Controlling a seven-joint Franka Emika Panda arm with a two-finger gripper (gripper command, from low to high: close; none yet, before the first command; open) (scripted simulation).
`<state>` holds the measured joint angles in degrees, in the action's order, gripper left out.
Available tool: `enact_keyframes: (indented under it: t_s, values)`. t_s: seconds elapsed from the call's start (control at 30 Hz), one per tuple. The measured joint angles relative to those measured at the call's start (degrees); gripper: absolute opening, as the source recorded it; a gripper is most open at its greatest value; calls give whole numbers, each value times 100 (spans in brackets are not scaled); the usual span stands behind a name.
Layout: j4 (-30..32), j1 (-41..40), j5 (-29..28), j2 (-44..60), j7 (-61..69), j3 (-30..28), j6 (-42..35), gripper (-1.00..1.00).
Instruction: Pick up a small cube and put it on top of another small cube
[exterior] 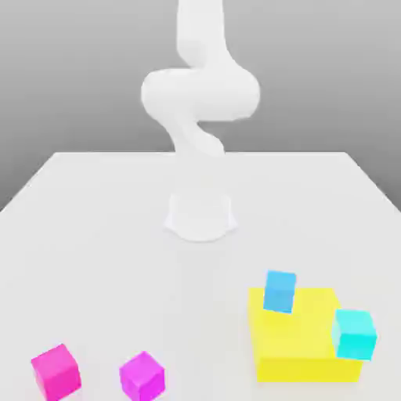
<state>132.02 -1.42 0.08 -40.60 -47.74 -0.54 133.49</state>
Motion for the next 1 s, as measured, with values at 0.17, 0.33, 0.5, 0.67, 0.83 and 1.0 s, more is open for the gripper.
enact_keyframes:
  t_s: [0.17,0.33,0.5,0.67,0.83,1.0]
  values:
    - [51,-290,17,1073,-396,-119,356,0]
    - [100,-542,43,2111,-771,-270,699,0]
    - [149,-764,104,3149,-1120,-454,1042,0]
    - [197,-1090,235,4191,-1420,-617,1383,0]
    - [244,-1283,431,5238,-1674,-737,1721,0]
    - [184,-1497,709,6284,-1709,-714,2248,0]
